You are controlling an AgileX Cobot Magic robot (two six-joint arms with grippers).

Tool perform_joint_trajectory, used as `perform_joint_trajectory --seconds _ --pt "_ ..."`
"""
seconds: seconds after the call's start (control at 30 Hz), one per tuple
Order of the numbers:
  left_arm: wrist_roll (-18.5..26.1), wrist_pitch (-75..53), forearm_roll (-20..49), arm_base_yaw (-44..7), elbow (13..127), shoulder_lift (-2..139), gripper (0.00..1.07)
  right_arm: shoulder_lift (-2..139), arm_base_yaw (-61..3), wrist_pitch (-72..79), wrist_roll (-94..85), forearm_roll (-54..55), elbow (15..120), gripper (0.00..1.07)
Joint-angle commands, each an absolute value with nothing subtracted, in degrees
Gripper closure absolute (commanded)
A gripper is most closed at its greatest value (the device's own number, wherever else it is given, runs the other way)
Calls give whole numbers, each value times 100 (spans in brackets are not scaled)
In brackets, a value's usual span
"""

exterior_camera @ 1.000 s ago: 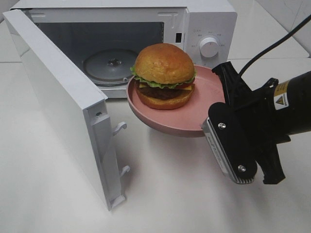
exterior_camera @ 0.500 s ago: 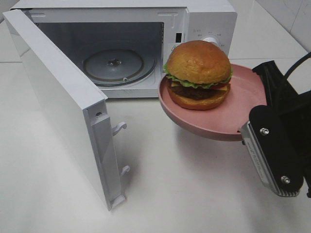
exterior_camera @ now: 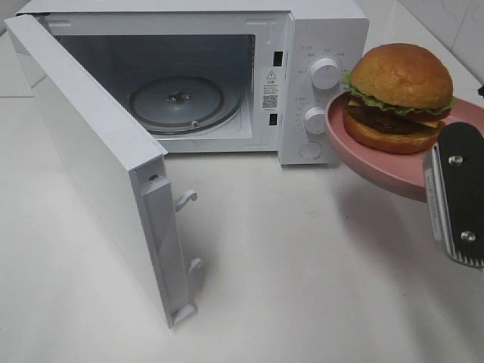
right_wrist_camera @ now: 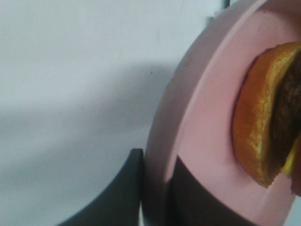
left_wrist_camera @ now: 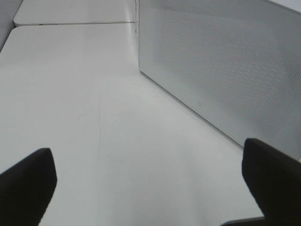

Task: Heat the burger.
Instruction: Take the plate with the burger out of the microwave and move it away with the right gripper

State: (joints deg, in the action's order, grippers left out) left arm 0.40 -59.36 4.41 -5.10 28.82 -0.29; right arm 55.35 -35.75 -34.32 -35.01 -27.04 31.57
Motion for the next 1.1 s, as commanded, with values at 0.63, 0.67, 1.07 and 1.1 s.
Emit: perform_joint_trajectory --seconds 0.63,0.67,1.07,1.1 --pt "0 -5936 458 -498 2865 -138 6 5426 -3570 -5340 401 -4383 3214 107" --pt "0 -5936 458 -498 2865 -138 6 5426 -3570 -5340 401 -4383 3214 107" --pt "0 -5936 458 -498 2865 -138 6 5426 -3570 -6509 2154 -4544 3214 107" --pt "0 -5936 458 -498 2865 -138 6 5426 -3570 -6589 2384 -4492 3214 107"
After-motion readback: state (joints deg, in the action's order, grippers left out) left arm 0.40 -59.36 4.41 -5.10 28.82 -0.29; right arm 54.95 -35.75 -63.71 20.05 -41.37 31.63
